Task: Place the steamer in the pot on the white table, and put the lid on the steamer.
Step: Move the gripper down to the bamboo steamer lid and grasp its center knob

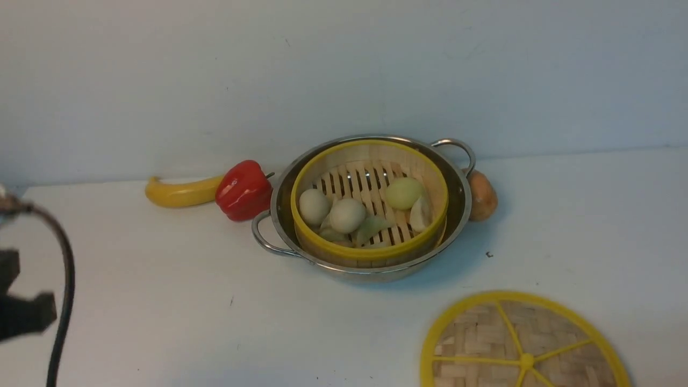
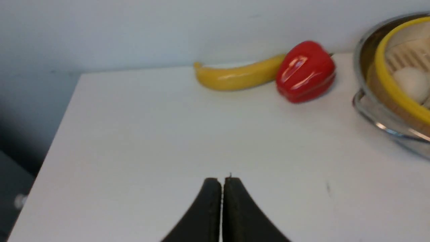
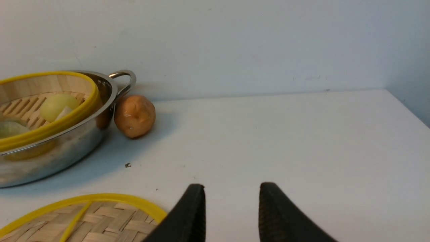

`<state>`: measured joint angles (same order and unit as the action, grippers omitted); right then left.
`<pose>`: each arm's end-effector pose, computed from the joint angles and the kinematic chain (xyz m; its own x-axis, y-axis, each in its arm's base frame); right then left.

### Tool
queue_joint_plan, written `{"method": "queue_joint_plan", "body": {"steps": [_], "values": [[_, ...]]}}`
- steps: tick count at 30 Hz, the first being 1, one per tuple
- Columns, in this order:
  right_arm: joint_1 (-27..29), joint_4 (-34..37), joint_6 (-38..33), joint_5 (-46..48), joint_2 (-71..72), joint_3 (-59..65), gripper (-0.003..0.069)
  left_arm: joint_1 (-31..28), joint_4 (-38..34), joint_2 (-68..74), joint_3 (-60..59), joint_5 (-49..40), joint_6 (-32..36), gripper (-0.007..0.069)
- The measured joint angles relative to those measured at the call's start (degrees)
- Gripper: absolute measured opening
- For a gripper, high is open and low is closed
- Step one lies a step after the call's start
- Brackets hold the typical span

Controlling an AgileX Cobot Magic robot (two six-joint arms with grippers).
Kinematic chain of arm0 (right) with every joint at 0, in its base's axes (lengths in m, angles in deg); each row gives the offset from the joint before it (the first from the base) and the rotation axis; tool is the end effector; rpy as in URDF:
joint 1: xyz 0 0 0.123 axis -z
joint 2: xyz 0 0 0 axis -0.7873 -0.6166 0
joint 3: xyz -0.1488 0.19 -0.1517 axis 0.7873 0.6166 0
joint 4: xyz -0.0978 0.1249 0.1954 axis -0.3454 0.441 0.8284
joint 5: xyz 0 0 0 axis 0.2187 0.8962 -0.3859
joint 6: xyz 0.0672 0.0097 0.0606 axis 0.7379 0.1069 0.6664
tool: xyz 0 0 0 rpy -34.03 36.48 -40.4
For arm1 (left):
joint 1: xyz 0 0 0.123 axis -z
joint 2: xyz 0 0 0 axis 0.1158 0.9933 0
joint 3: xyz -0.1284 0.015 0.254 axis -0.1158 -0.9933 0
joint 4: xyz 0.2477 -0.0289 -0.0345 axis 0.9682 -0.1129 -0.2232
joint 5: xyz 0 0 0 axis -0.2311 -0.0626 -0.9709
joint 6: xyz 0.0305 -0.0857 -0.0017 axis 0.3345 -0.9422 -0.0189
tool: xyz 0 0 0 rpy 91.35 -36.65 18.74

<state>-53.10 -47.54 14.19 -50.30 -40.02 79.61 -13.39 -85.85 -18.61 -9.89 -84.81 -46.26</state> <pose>0.0538 -0.0010 0.1796 -0.2592 0.0728 -0.9631 0.0225 0.9973 0.0693 0.1299 0.0149 0.2880 -0.4213 0.0085 -0.9069 -0.0878 0.9949 0.0501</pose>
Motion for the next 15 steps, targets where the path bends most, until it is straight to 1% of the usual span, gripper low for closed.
{"method": "queue_joint_plan", "body": {"steps": [1,2,4,7,10,15], "values": [[0.0,0.0,0.0,0.0,0.0,0.0,0.0242,0.0,0.0,-0.6,-0.7,0.4,0.0,0.0],[0.0,0.0,0.0,0.0,0.0,0.0,0.0242,-2.1,-0.1,-5.4,-6.5,3.0,0.0,0.0006],[0.0,0.0,0.0,0.0,0.0,0.0,0.0242,-3.8,-0.3,-11.6,-12.6,6.1,-0.2,0.001],[0.0,0.0,0.0,0.0,0.0,0.0,0.0242,-4.6,-0.7,-17.6,-18.2,8.4,-0.3,0.001],[0.0,0.0,0.0,0.0,0.0,0.0,0.0242,-4.6,-1.2,-24.3,-23.2,8.4,-0.3,0.0011],[0.0,0.0,0.0,0.0,0.0,0.0,0.0242,-4.6,-0.7,-32.5,-27.3,6.1,-0.3,0.002]]}}
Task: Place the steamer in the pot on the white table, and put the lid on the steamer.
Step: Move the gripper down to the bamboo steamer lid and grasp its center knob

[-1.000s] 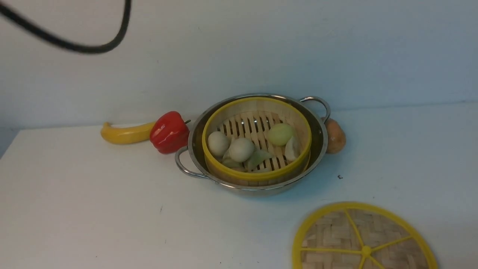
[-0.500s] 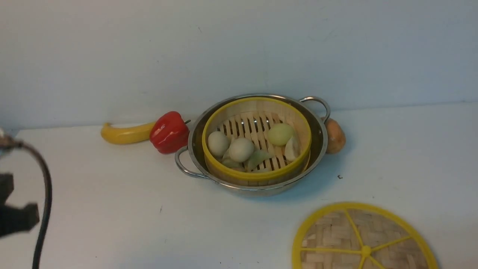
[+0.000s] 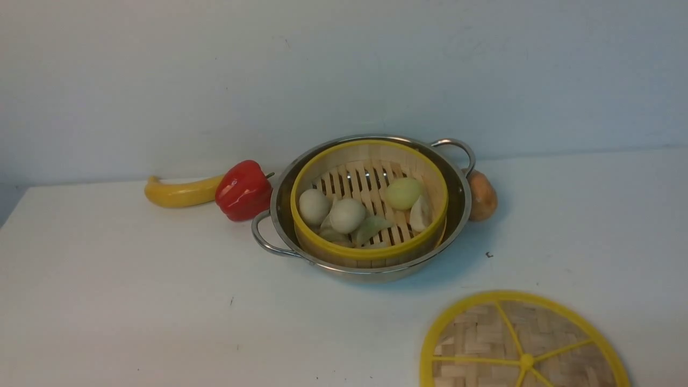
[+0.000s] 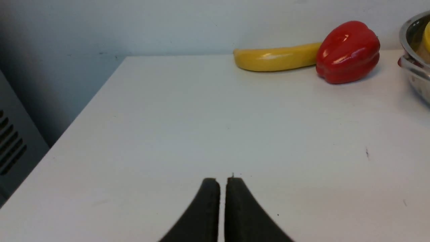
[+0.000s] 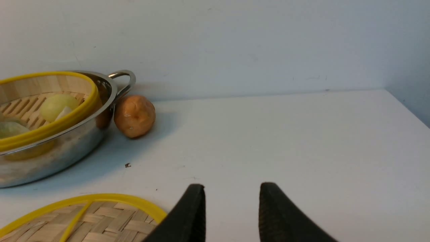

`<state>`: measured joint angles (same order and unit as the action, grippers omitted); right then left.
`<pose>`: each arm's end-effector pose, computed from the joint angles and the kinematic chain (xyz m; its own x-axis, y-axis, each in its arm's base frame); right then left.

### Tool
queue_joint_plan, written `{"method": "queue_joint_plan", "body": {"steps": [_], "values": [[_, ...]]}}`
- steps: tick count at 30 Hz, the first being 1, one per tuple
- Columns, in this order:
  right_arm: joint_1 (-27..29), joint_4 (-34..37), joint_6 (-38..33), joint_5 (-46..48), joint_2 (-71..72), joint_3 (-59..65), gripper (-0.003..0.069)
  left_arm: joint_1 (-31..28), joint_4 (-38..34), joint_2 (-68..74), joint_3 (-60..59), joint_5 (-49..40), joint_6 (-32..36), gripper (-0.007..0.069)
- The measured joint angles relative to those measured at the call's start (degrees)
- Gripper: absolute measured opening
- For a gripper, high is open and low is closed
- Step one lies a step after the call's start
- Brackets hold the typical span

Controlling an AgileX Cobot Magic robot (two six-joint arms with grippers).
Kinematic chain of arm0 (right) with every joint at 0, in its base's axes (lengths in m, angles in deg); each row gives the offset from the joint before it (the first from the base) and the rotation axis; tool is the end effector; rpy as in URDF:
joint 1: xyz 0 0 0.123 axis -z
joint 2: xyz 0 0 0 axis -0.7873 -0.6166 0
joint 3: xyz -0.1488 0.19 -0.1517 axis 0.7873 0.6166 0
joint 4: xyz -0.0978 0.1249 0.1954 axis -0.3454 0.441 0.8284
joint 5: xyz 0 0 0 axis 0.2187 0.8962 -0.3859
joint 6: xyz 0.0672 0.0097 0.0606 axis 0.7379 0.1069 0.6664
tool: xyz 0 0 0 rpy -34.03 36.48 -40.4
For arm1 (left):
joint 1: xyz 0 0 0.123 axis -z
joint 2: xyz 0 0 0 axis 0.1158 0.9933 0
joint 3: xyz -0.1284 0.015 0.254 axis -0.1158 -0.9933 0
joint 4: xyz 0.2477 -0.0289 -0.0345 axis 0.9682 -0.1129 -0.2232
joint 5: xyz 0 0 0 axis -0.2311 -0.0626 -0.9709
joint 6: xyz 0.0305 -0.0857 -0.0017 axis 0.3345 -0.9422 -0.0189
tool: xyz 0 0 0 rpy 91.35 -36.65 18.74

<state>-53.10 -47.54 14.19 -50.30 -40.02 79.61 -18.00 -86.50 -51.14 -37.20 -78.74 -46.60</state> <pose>0.0538 -0.0010 0.1796 -0.2592 0.0728 -0.9631 0.0225 0.9973 0.0693 0.0589 0.0112 0.1871 -0.2354 -0.0060 -0.9719 -0.1807 0.9828 0.0377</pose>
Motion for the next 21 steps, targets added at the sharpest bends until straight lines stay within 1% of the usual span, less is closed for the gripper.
{"method": "queue_joint_plan", "body": {"steps": [7,21], "values": [[0.0,0.0,0.0,0.0,0.0,0.0,0.0242,0.0,0.3,-3.9,-0.5,-5.4,0.0,0.0031],[0.0,0.0,0.0,0.0,0.0,0.0,0.0242,0.0,0.3,-3.9,-0.5,-5.7,-0.1,0.0031]]}}
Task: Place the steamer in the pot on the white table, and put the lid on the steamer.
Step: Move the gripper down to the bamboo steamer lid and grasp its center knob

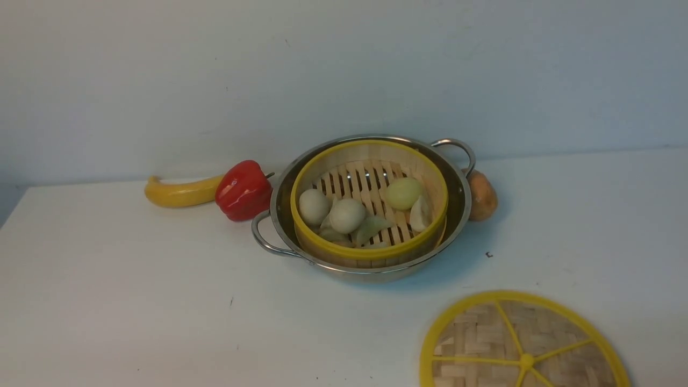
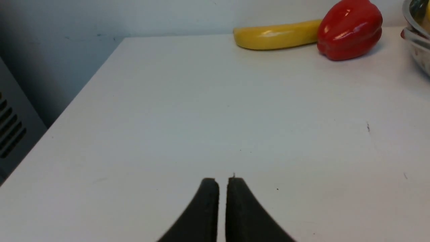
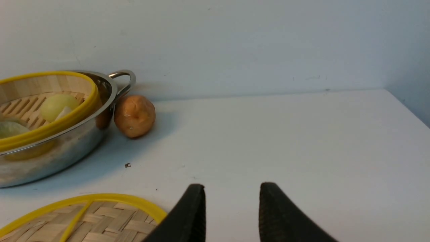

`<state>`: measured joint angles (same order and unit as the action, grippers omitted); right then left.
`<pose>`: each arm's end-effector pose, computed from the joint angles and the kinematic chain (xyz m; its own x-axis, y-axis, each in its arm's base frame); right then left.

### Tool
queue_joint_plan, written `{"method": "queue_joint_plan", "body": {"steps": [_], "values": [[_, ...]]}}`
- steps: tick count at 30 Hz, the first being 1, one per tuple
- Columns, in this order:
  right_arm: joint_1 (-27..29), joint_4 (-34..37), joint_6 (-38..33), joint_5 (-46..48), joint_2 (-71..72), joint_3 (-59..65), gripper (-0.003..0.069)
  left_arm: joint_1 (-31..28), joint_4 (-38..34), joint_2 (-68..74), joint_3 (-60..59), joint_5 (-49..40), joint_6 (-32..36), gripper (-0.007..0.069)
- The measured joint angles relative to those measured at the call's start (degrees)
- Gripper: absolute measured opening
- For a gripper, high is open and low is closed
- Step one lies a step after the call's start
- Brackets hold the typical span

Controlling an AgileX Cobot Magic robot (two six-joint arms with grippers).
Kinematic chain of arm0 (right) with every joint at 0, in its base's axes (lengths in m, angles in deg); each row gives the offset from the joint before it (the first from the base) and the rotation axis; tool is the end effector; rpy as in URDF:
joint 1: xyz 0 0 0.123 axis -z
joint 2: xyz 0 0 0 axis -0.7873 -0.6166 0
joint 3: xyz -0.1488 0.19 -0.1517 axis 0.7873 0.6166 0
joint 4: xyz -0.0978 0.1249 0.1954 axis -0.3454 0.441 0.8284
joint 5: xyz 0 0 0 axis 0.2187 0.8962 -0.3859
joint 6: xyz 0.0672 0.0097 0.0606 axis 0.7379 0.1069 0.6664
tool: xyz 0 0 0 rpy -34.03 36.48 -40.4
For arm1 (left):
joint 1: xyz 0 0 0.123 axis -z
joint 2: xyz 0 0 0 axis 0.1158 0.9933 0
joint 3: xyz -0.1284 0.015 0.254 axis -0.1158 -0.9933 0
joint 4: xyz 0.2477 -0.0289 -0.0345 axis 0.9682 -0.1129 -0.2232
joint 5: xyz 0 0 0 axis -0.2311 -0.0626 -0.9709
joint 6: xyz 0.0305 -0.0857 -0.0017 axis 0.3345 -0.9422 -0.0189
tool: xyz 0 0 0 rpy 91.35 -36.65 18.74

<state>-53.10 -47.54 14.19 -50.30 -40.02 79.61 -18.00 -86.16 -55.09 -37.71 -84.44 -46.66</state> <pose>0.0538 -0.0010 0.1796 -0.2592 0.0728 -0.9631 0.0225 0.9973 0.0693 0.0527 0.0099 0.1792 -0.2738 -0.0083 -0.9618 -0.1772 0.9833 0.0420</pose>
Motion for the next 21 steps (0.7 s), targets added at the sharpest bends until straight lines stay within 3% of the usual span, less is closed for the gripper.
{"method": "queue_joint_plan", "body": {"steps": [21], "values": [[0.0,0.0,0.0,0.0,0.0,0.0,0.0242,0.0,0.0,0.0,0.0,0.0,0.0,0.0039]]}}
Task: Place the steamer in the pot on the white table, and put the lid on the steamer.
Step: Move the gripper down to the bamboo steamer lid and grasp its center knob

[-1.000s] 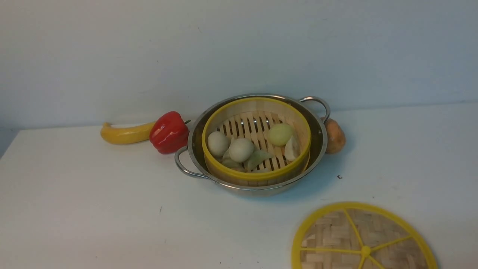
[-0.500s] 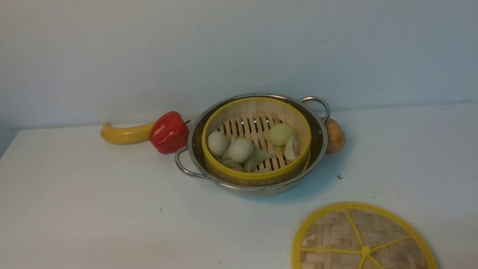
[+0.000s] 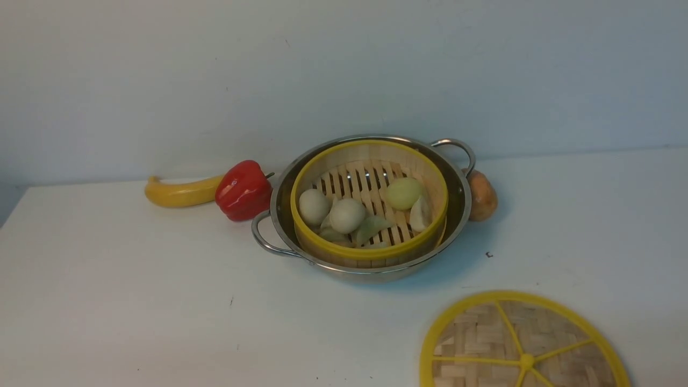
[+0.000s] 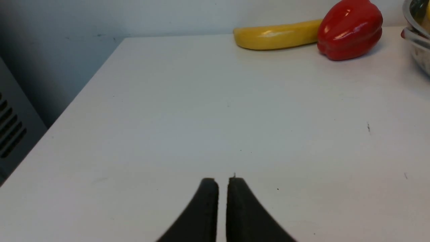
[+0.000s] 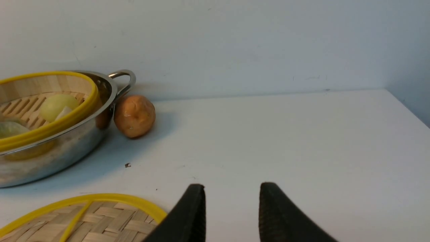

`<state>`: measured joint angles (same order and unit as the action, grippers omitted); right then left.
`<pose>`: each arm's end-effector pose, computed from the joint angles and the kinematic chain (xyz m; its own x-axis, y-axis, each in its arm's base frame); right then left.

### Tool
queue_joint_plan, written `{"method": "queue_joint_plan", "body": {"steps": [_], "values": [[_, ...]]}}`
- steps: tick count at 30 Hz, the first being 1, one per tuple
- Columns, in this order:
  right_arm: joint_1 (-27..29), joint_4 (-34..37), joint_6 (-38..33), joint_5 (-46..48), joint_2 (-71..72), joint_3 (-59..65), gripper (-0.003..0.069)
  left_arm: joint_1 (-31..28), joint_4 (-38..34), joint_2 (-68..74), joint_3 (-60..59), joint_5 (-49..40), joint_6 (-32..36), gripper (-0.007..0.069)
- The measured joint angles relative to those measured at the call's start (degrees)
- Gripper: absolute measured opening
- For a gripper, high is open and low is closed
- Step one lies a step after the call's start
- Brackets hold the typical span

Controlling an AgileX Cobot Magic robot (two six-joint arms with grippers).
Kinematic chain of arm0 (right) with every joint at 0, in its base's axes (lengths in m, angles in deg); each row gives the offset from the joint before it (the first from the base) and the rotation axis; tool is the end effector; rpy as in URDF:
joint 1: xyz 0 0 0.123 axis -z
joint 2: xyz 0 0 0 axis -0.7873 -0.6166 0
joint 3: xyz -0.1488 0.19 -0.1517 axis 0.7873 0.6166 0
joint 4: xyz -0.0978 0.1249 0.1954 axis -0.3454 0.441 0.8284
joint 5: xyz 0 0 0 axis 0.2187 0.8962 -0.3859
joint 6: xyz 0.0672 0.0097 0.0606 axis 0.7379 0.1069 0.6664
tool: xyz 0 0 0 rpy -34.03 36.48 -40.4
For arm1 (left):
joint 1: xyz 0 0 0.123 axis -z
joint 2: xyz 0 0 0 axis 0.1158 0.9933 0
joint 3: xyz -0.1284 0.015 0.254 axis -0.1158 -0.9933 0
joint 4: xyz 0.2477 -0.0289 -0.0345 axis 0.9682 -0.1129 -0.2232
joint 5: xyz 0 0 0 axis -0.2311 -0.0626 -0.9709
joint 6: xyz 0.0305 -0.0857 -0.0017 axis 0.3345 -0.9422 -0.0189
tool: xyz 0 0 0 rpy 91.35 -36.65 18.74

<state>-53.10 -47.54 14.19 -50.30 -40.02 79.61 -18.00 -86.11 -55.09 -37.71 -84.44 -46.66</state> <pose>0.0538 -0.0010 0.1796 -0.2592 0.0728 -0.9631 0.0225 0.9973 0.0693 0.0527 0.0099 0.1792 -0.2739 -0.0075 -0.9617 -0.1773 0.9832 0.0429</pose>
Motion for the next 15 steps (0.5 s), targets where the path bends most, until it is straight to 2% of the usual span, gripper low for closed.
{"method": "queue_joint_plan", "body": {"steps": [15], "values": [[0.0,-2.3,0.0,0.0,0.0,0.0,0.0242,0.0,0.0,0.0,0.0,0.0,0.1,0.006]]}}
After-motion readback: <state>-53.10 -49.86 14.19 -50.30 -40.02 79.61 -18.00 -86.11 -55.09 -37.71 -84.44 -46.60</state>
